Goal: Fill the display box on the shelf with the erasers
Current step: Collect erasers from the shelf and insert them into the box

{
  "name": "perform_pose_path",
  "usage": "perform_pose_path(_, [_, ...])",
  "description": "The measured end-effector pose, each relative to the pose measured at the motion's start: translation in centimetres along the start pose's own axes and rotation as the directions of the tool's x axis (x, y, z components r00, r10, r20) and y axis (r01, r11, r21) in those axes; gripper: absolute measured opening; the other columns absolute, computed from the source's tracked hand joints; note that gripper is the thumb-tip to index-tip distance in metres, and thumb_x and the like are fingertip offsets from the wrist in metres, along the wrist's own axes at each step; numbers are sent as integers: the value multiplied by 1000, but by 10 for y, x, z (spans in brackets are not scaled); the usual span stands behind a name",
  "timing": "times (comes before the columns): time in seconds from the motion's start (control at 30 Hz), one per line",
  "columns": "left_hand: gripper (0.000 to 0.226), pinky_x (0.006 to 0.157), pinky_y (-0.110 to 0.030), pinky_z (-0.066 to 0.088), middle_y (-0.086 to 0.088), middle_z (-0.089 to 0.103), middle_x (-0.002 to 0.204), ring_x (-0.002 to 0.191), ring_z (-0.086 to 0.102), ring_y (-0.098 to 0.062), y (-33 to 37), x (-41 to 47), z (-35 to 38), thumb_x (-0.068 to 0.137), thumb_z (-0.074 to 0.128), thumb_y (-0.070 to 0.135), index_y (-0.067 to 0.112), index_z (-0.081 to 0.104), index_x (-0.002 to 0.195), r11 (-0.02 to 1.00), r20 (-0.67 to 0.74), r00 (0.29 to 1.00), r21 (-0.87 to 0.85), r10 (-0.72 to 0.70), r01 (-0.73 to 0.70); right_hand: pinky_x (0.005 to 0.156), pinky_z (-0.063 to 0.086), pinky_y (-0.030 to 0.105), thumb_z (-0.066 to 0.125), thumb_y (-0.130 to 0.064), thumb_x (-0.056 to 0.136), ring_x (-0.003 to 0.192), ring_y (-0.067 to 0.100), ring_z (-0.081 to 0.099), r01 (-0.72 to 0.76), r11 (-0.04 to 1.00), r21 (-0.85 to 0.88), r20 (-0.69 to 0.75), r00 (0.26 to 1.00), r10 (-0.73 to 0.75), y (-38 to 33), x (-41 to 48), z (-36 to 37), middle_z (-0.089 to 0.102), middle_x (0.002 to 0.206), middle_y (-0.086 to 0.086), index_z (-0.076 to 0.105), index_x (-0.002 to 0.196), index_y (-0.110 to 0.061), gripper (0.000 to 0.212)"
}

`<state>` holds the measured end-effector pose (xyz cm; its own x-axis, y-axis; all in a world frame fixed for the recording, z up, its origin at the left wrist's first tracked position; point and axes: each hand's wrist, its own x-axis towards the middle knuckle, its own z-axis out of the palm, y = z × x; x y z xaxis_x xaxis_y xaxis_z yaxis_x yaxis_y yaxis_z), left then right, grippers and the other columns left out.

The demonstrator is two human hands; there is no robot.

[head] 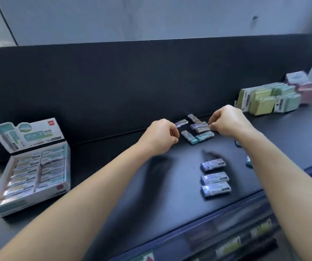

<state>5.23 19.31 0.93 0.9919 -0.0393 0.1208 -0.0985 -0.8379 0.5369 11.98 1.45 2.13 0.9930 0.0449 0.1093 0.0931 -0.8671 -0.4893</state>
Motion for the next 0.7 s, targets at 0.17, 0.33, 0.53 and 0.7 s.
perform_pose_path(0.17, [31, 80, -23, 40, -10, 62, 112, 104, 57, -26, 20, 39, 35, 90, 52, 5, 14, 64, 117, 996, 29, 999, 87, -24, 21, 67, 41, 22, 67, -9, 82, 71, 16, 57, 85, 996, -6, 154, 985, -83, 42, 20, -10, 67, 85, 6, 74, 87, -15, 10])
perform_pose_path(0.33, [44, 82, -22, 40, -12, 57, 121, 109, 56, -28, 21, 55, 54, 91, 39, 3, 23, 61, 124, 985, 80, 992, 148, -97, 84, 66, 44, 20, 60, -14, 87, 56, 6, 53, 188, 981, 45, 316, 929, -192, 47, 35, -4, 60, 68, -6, 72, 102, -20, 20])
perform_pose_path(0.53, [26, 73, -21, 36, -6, 48, 98, 94, 54, -26, 12, 48, 47, 86, 58, 7, 20, 69, 106, 974, 52, 984, 162, -171, 161, 61, 45, 27, 51, -26, 95, 57, 20, 53, 295, 955, -25, 500, 831, -243, 35, 42, 10, 59, 68, 7, 65, 111, -12, 25])
perform_pose_path(0.7, [15, 62, -24, 39, 4, 54, 82, 75, 50, -15, 3, 32, 36, 77, 72, 12, 20, 65, 89, 976, 76, 976, 90, -203, 196, 50, 42, 22, 59, -26, 90, 57, 21, 56, 360, 929, -89, 507, 819, -269, 19, 38, 13, 56, 65, 0, 63, 91, -19, 9])
